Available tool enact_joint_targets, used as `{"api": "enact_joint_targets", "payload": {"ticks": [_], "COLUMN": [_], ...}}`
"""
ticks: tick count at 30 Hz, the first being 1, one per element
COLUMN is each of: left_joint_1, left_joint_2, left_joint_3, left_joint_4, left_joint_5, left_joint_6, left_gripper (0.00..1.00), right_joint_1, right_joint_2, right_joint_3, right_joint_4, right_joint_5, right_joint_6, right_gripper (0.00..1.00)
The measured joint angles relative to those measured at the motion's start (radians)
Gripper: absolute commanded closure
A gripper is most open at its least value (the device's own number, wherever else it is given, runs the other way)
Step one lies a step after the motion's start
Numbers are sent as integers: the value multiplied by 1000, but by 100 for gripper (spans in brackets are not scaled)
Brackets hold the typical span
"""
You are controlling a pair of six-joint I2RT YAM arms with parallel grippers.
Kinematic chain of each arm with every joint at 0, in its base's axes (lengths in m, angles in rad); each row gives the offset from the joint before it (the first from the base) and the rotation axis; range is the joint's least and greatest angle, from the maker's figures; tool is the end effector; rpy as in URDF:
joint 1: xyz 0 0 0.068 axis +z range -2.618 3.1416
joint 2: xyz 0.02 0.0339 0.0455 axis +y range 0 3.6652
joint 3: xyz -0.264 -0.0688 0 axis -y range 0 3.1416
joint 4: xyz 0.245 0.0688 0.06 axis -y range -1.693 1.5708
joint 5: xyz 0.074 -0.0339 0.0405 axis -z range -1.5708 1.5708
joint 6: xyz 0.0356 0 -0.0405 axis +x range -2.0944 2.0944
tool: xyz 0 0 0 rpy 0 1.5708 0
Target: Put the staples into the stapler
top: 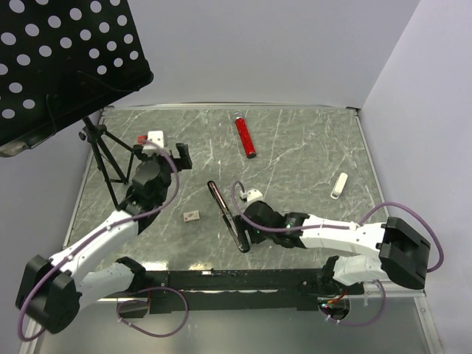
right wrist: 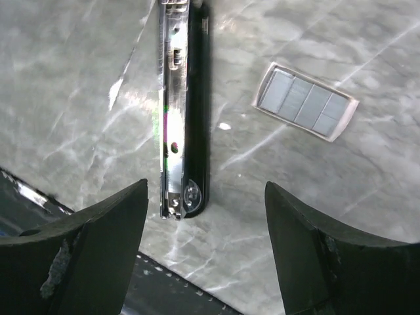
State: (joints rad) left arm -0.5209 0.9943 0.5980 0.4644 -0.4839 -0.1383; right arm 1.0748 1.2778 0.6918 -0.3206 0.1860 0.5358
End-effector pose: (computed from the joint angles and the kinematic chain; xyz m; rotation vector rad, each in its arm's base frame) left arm 0.2082 -0.1004 0.3028 -0.1013 1.5094 -0.1653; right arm 0.1239 0.2152 0.1949 -0.5913 2.4442 0.4626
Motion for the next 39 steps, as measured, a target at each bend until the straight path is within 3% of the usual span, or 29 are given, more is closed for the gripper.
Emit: {"api": "enact_joint_targets", "payload": {"ticks": [8,12,19,28,39], "left_joint_1": [0,0,0,0,2], "left_joint_2": [238,332,494,649,802], "left_joint_3": [270,336,424,507,606], "left_joint_4": [-409,-568,-790,-911,-990], "left_joint_5": [64,112,185,249,220], "left_joint_6": [-253,-383,-550,-673,-785], "left_gripper": [3,3,3,2,24], "right_joint_1": [104,154,225,245,247], "right_joint_2": [-29,-4,49,78,143], "right_joint_3": [-212,-263,-287,-287,-261], "right_joint_4": [285,382,484,526,591], "right_joint_5": [56,101,205,249,259], "right_joint_6": [-98,-115,-149,-151,-180], "right_gripper": [32,34,50,76,85]}}
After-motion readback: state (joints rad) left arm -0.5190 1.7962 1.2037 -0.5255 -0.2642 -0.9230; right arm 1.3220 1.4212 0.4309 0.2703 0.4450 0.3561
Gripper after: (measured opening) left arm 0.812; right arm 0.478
